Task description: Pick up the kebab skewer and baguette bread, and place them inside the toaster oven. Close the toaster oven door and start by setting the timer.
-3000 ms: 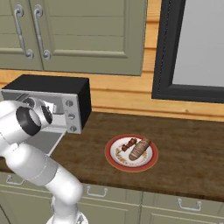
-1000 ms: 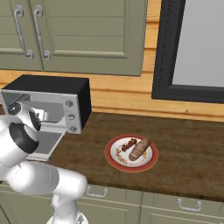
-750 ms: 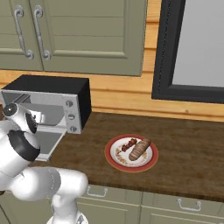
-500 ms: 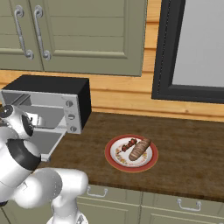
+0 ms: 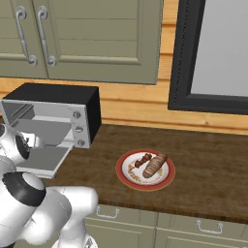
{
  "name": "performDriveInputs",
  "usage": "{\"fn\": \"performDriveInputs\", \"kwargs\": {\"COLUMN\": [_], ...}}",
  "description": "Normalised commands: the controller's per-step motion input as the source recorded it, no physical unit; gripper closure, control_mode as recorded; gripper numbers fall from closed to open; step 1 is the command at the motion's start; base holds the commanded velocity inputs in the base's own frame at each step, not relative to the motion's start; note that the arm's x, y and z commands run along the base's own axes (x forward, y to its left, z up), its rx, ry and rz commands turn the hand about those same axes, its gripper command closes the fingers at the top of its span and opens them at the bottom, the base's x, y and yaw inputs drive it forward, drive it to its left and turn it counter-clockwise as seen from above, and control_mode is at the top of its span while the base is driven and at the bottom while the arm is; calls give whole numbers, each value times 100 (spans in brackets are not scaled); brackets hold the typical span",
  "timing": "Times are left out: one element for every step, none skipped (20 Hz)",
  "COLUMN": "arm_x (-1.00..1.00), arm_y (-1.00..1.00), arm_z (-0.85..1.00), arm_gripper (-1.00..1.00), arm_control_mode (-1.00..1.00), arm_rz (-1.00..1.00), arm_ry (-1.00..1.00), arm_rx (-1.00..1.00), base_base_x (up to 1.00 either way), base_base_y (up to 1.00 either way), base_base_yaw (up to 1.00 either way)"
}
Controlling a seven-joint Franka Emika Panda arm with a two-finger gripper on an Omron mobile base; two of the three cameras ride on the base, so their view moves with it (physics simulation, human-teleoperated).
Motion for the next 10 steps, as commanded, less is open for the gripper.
{"fn": "performDriveInputs", "kwargs": {"arm_x": [-41,-56,-50,-44,-73,-42,-36,-27,-24,-19], "arm_y": [8,6,0,0,0,0,0,-7,-3,-20], "arm_z": [-16,0,2,36,51,59,79,76,71,64], "arm_gripper": [-100,-100,-100,-100,-100,-100,-100,-100,-100,-100], "arm_control_mode": [-100,-100,-100,-100,-100,-100,-100,-100,-100,-100], "arm_rz": [0,0,0,0,0,0,-2,0,0,-1], "arm_ry": [0,-8,-17,-19,-33,-25,-18,-7,-5,0], "arm_rx": [0,0,0,0,0,0,0,0,0,0], "base_base_x": [0,0,0,0,0,0,0,0,0,0], "base_base_y": [0,0,0,0,0,0,0,0,0,0], "base_base_yaw": [0,0,0,0,0,0,0,0,0,0]}}
